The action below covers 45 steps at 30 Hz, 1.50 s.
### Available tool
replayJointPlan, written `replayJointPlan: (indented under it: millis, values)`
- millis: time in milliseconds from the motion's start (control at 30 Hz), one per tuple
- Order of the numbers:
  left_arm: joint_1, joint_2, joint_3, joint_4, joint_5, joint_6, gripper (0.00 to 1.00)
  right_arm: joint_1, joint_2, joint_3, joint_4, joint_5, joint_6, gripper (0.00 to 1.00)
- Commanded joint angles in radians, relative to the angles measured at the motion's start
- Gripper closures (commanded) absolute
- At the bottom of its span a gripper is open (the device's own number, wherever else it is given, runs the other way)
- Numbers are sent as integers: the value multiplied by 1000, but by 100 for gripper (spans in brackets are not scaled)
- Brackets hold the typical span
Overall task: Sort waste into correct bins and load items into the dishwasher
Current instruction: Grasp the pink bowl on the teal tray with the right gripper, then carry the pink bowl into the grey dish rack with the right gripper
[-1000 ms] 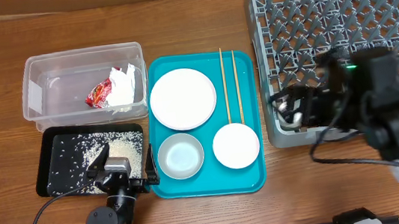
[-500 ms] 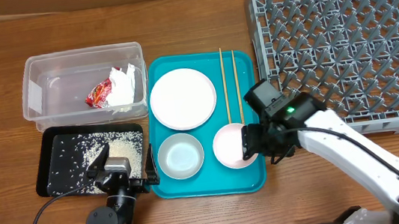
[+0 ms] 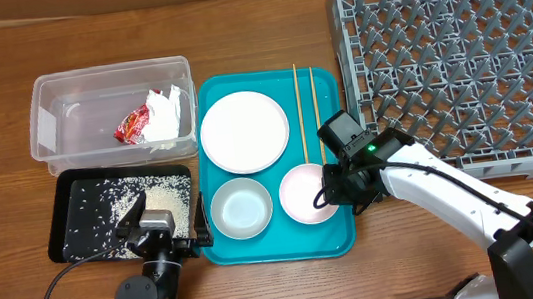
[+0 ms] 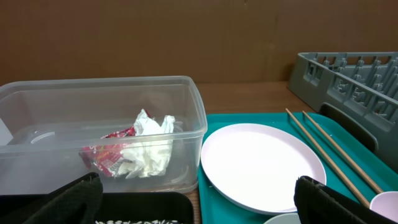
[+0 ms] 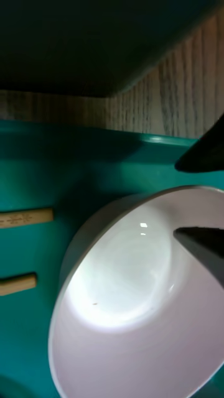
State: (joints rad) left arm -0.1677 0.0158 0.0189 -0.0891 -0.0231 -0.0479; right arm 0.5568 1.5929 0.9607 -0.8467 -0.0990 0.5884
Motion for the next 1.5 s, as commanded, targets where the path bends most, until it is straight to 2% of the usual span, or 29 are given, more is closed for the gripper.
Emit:
replayJointPlan:
  millis: [0, 67, 167, 233, 467, 667, 867, 1000, 1067, 1167, 1300, 1467]
  values:
    - [10, -11, -8, 3, -6, 19, 0, -2, 2, -27, 22, 39, 0, 68]
    - [10, -11, -8, 3, -6, 19, 0, -2, 2, -43, 45, 42, -1, 69]
    - [10, -11, -8, 4, -6, 19, 0, -2, 2, -45, 43, 45, -1, 82]
    - [10, -11, -8, 4, -6, 19, 0, -2, 2, -45, 40, 46, -1, 95]
    - [10, -11, -8, 4, -6, 18, 0, -2, -10, -18, 9, 56, -5, 96]
    - [10, -11, -8, 4, -6, 19, 0, -4, -80, 107, -101, 107, -13, 96]
    - [10, -11, -8, 3, -6, 19, 0, -5, -175, 266, -212, 315, -17, 96]
    - [10, -11, -8, 4, -6, 19, 0, -27, -230, 323, -245, 644, -35, 96]
    - [10, -11, -8, 4, -6, 19, 0, -58, -243, 323, -231, 928, -2, 96]
    - [10, -11, -8, 4, -6, 19, 0, -114, -231, 321, -190, 1116, 52, 96]
    - [10, -11, -8, 3, -6, 19, 0, -200, -196, 321, -80, 1229, 35, 96]
    - [10, -11, -8, 3, -6, 19, 0, -319, -119, 321, 22, 1314, -69, 96]
